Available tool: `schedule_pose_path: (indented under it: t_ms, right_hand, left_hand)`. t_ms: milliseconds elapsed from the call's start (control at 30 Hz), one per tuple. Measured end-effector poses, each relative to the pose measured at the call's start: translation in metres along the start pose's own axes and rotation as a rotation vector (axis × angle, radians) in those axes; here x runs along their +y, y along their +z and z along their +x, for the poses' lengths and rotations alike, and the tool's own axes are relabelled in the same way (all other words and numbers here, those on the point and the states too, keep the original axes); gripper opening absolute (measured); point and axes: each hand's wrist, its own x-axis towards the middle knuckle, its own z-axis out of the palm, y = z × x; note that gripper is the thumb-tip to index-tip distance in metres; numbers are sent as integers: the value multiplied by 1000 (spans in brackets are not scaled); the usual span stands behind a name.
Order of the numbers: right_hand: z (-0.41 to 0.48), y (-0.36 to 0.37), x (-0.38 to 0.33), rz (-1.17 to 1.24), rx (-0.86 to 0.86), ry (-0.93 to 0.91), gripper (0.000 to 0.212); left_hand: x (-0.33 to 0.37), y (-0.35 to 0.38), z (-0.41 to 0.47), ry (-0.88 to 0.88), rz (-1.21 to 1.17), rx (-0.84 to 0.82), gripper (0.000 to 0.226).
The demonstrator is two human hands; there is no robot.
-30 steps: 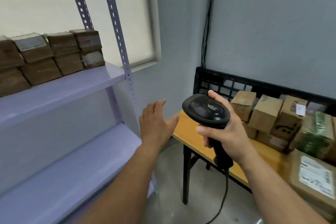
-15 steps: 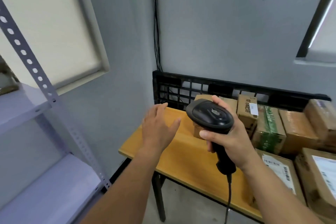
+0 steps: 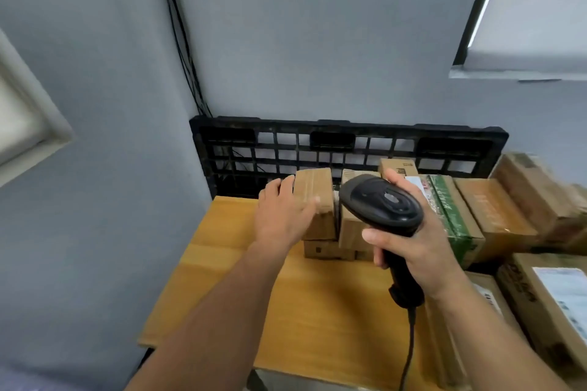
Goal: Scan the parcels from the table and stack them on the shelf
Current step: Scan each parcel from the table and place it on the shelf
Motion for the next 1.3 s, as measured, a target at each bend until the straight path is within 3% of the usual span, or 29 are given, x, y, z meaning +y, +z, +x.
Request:
schedule_pose_path:
  t_ms: [267, 433, 633, 867, 1300]
  right_hand:
    - [12, -14, 19, -12, 130, 52, 93]
    - [14, -14, 23, 1, 149, 79, 91]
    - [16, -7, 23, 17, 87, 80, 95]
    - [9, 7, 11, 79, -40, 71, 95]
    - [-40, -11, -32, 194, -212, 36, 102]
  left_hand:
    - [14, 32, 50, -98, 241, -252, 96]
    - [15, 39, 56, -127, 275, -290, 93]
    - [-3, 17, 55, -272, 24, -311, 94]
    - [-31, -21, 15, -372, -667, -272, 96]
    - [-24, -56, -56, -266, -814, -61, 106]
